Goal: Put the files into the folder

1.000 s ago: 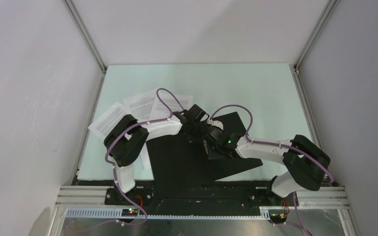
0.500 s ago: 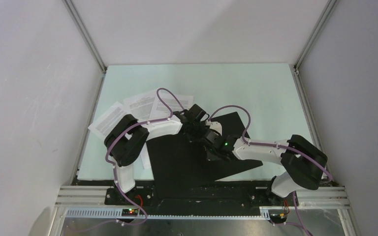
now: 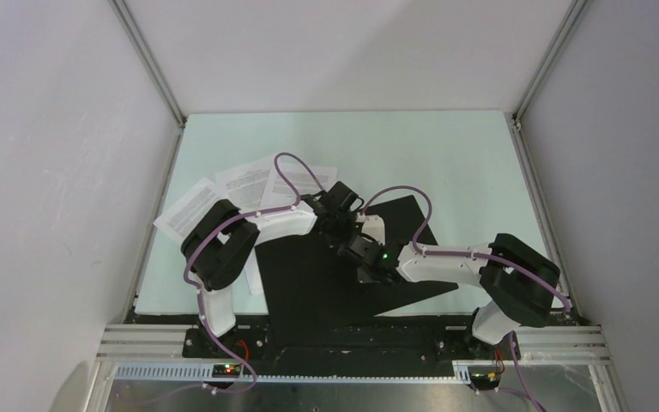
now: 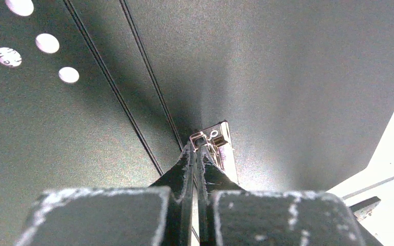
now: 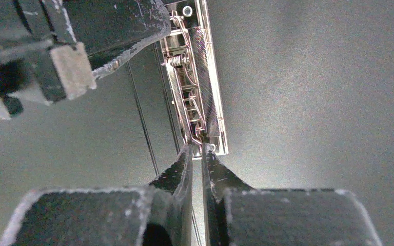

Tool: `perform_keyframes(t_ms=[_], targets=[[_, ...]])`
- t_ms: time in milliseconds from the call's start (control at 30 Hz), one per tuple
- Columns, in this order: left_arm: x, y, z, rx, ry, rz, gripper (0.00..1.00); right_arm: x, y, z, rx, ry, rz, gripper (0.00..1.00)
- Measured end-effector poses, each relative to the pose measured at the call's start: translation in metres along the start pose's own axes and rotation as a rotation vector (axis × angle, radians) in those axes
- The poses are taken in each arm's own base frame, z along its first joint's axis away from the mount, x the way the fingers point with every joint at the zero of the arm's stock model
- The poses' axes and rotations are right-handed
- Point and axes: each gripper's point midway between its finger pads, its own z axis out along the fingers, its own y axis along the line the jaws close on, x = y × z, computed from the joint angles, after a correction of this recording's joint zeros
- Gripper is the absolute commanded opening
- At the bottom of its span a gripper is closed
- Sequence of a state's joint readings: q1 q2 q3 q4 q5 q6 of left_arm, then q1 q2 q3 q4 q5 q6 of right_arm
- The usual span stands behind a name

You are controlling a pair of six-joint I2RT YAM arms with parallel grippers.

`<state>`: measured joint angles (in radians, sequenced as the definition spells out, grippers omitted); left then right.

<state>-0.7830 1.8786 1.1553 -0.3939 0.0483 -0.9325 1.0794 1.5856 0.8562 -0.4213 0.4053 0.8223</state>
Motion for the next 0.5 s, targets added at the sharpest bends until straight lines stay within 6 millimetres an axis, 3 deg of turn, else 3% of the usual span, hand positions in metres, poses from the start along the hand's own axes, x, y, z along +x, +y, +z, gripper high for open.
perform_keyframes(t_ms=[500], targets=[[-0.0026,-0.0039,0.0030,0.029,-0.005,0.046,0.00,-0.0069,-0.0076,-0.0070,0.019,-0.032,0.037,0.00]])
